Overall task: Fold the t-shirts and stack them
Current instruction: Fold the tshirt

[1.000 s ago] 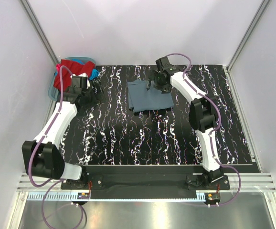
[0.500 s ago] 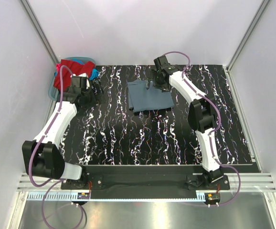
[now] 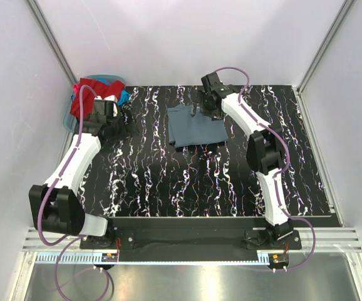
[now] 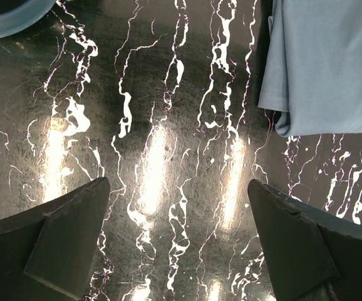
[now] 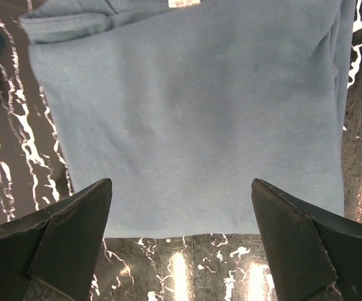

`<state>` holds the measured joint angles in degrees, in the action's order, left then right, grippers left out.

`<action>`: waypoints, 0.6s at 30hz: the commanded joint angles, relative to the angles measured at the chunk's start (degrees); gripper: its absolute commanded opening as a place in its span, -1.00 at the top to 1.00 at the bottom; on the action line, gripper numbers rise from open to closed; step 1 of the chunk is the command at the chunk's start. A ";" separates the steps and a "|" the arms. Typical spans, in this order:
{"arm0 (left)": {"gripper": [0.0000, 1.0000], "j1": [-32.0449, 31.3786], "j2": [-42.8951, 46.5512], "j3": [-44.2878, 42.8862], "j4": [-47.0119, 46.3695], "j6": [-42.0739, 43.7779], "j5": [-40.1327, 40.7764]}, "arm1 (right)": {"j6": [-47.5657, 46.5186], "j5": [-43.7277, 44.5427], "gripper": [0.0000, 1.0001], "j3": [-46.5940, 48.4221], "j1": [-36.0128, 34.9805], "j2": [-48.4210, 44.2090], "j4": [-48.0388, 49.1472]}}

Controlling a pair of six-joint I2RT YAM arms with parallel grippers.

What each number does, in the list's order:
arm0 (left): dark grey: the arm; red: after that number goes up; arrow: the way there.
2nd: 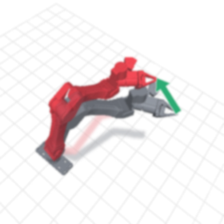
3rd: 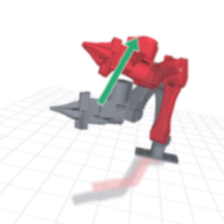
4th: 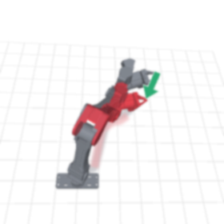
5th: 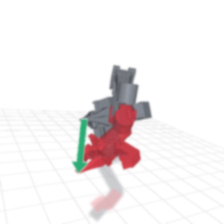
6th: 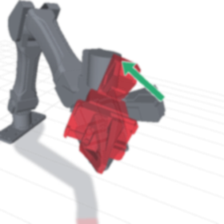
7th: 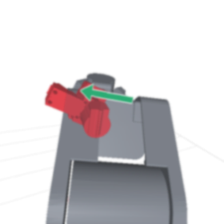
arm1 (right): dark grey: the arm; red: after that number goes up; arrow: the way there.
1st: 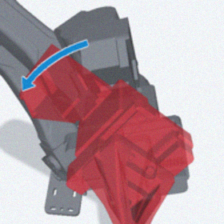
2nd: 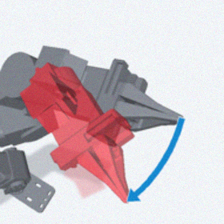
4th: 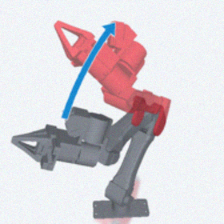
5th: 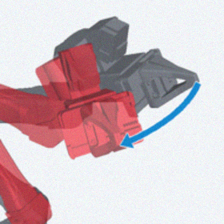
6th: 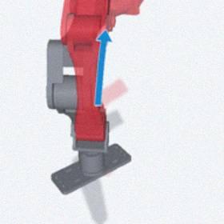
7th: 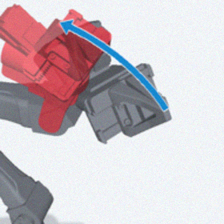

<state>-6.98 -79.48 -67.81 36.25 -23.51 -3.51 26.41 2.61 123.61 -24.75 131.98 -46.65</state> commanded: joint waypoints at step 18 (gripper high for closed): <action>-0.98 0.22 2.40 -1.19 -2.41 2.68 -0.01 | -0.23 3.89 -0.99 15.44 -2.93 7.94 -7.31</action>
<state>-6.98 -79.48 -67.81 36.25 -21.39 -3.64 26.59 4.01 137.97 -27.40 138.98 -51.22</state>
